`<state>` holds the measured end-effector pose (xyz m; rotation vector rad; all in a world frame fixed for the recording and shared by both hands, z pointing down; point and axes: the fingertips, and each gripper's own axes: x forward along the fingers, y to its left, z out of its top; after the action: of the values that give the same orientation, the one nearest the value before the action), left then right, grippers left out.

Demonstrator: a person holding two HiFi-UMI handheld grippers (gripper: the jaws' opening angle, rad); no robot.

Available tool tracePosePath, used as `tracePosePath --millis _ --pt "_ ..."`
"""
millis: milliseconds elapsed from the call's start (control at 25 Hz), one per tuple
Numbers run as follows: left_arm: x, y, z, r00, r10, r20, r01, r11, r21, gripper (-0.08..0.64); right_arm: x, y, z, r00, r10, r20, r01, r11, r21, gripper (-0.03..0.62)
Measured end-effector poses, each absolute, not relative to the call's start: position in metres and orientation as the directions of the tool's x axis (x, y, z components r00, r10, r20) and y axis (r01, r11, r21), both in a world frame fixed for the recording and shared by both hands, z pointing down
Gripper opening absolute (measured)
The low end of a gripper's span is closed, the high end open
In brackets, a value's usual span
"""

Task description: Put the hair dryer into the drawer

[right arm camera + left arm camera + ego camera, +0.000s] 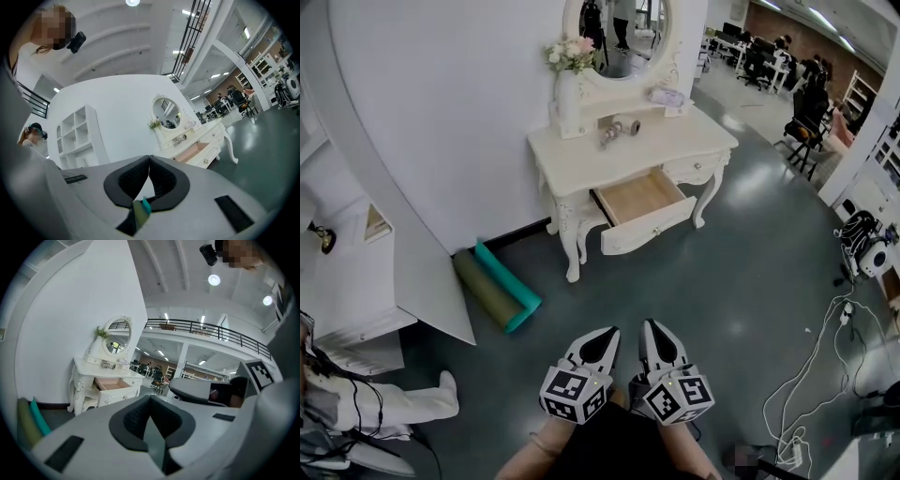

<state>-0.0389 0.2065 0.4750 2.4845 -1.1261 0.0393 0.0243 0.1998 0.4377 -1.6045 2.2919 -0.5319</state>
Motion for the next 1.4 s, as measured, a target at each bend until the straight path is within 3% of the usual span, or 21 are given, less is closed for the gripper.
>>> tracePosePath --millis 520,1400 --pt "-0.008 0.159 0.478 0.655 -0.733 0.183 -0.739 -0.572 0.355 0.014 0.056 0.151 0.438 -0.36 -0.932 -0.035 -0.833 0.338 -0.438 0.028" --pt "0.001 0.167 0.493 0.621 -0.754 0.216 -0.767 -0.527 0.365 0.014 0.077 0.162 0.46 -0.356 -0.934 -0.004 -0.818 0.314 -0.482 0.028"
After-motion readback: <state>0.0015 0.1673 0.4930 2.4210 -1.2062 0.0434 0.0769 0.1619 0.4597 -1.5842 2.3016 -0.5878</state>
